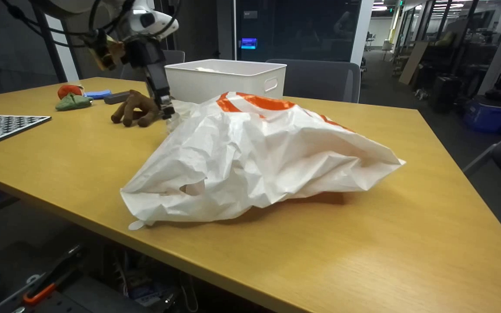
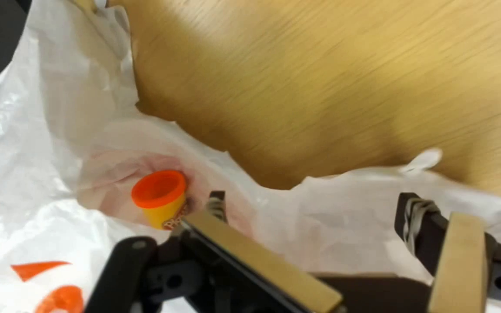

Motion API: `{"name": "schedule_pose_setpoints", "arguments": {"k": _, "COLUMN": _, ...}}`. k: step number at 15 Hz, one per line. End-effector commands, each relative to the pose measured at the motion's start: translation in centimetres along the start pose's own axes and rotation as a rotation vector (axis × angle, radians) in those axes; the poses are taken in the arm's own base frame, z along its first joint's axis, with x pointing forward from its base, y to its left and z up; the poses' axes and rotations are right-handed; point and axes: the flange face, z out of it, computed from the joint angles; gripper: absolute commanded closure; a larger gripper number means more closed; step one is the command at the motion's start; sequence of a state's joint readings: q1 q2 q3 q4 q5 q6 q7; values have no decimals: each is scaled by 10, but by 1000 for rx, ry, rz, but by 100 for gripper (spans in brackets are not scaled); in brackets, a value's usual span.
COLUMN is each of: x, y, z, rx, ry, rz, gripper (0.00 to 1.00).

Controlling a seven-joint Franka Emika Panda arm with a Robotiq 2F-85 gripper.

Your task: Put the two shirts in the white basket and then put the yellow container and toy moose in the plastic bag

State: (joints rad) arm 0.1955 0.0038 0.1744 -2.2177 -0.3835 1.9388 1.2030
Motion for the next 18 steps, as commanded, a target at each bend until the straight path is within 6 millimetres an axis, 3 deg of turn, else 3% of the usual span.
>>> {"name": "schedule_pose_setpoints", "arguments": {"k": 1, "x": -35, "y": -13, "z": -60, "rx": 134, "ry": -24, "rz": -157, "gripper": 0}}
{"name": "schedule_pose_setpoints", "arguments": {"k": 5, "x": -52, "y": -48, "z": -88, "rx": 263, "ry": 26, "rz": -332, "gripper": 0}}
{"name": "schedule_pose_setpoints", "arguments": {"k": 12, "x": -34, "y": -135, "z": -74, "rx": 544, "ry": 134, "rz": -569, "gripper": 0}}
{"name": "schedule_pose_setpoints", "arguments": {"k": 18, "x": -35, "y": -196, "z": -76, "rx": 736, "ry": 183, "rz": -754, "gripper": 0}}
